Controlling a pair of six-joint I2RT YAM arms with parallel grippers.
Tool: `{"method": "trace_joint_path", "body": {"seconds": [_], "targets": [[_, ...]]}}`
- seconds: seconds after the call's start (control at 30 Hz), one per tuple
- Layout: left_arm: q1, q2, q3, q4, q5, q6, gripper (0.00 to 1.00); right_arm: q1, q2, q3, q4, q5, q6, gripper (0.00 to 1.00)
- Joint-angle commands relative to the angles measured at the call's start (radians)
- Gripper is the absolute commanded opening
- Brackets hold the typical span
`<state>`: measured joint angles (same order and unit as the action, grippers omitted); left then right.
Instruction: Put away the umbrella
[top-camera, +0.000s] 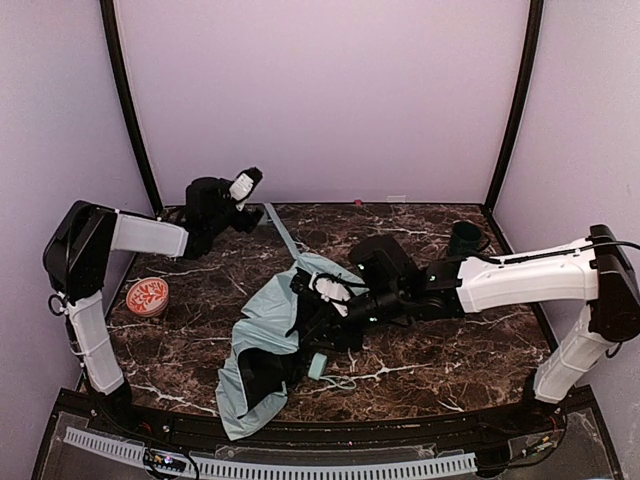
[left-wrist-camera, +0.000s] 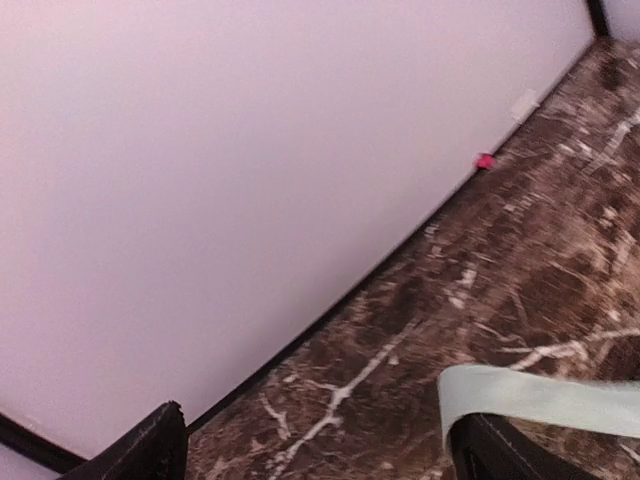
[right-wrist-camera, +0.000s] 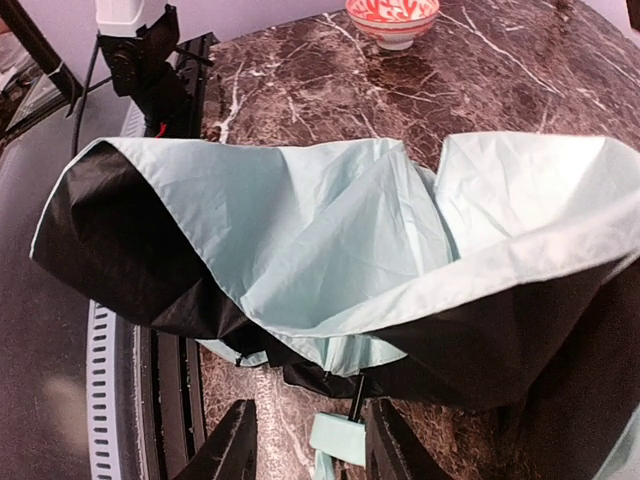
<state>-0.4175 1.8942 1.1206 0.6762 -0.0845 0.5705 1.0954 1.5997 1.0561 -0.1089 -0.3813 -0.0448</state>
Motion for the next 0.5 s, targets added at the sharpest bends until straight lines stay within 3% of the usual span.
{"method": "trace_joint_path", "body": {"seconds": [0.0, 0.27, 0.4, 0.43, 0.47], "targets": [[0.109, -0.104, 0.100, -0.146, -0.093, -0.233, 0.93, 0.061, -0.045, 0.006, -0.032, 0.179, 0.101, 0.37], [0.110, -0.321, 0.001, -0.375, -0.028, -0.245, 0.94, 0.118, 0.078, 0.084, -0.095, 0.279, 0.047, 0.71], [0.110, -0.437, -0.068, -0.511, -0.010, -0.318, 0.94, 0.118, 0.139, 0.207, -0.142, 0.281, -0.058, 0.83], [0.111, -0.480, -0.098, -0.530, 0.016, -0.341, 0.94, 0.119, 0.151, 0.226, -0.146, 0.281, -0.083, 0.94], [0.110, -0.525, -0.129, -0.550, 0.047, -0.364, 0.94, 0.122, 0.162, 0.239, -0.147, 0.292, -0.116, 0.99]]}}
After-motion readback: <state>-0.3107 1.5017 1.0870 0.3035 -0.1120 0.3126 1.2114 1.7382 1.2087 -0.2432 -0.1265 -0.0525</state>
